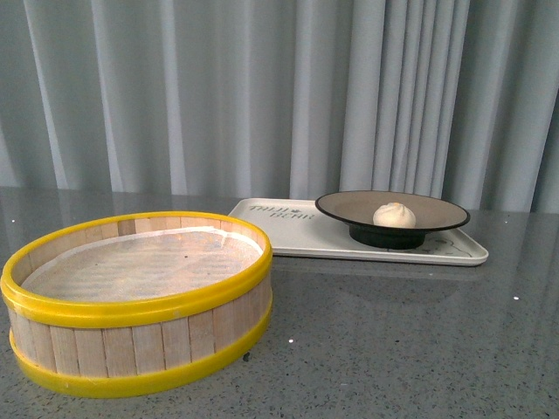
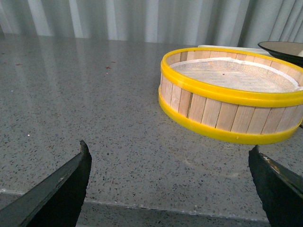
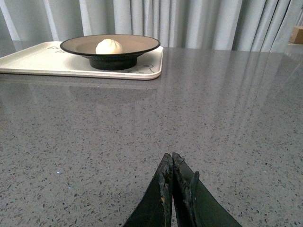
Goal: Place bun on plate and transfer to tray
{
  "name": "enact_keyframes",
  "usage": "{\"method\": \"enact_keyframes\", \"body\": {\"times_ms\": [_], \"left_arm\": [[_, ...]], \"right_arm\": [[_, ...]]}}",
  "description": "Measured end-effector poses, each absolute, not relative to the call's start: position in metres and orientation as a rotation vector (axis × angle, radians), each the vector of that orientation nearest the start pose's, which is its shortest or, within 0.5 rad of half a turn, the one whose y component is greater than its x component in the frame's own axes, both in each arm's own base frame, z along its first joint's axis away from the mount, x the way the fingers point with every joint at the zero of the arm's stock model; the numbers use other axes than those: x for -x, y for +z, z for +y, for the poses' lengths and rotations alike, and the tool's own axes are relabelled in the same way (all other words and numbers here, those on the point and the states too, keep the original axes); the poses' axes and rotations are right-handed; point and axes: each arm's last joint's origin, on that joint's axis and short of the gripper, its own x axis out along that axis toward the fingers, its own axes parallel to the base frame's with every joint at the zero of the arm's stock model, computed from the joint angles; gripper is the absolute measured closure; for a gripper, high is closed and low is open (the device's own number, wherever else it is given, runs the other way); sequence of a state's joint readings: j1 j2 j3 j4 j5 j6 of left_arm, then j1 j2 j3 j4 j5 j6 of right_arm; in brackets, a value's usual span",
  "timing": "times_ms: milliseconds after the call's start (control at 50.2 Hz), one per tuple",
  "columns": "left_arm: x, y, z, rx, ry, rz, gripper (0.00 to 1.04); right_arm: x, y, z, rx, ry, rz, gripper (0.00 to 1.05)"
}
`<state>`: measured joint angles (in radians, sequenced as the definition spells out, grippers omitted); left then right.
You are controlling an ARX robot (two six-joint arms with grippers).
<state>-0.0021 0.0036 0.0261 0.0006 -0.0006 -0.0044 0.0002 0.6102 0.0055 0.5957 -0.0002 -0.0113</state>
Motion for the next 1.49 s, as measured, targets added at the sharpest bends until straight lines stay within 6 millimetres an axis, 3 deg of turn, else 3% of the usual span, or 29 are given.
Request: {"method": "enact_keyframes", "body": {"times_ms": [1354,1493], "left_arm": [[-0.096,0.172,0.0,0.004,-0.002,-0.023,0.07],[-0.096,0.172,0.0,0.004,-0.002,-0.023,0.07]], "right_arm": [[-0.098,0.165,0.0,0.011,0.001,-0.002,1.03],[-0.098,0.165,0.0,0.011,0.001,-0.002,0.83]]}}
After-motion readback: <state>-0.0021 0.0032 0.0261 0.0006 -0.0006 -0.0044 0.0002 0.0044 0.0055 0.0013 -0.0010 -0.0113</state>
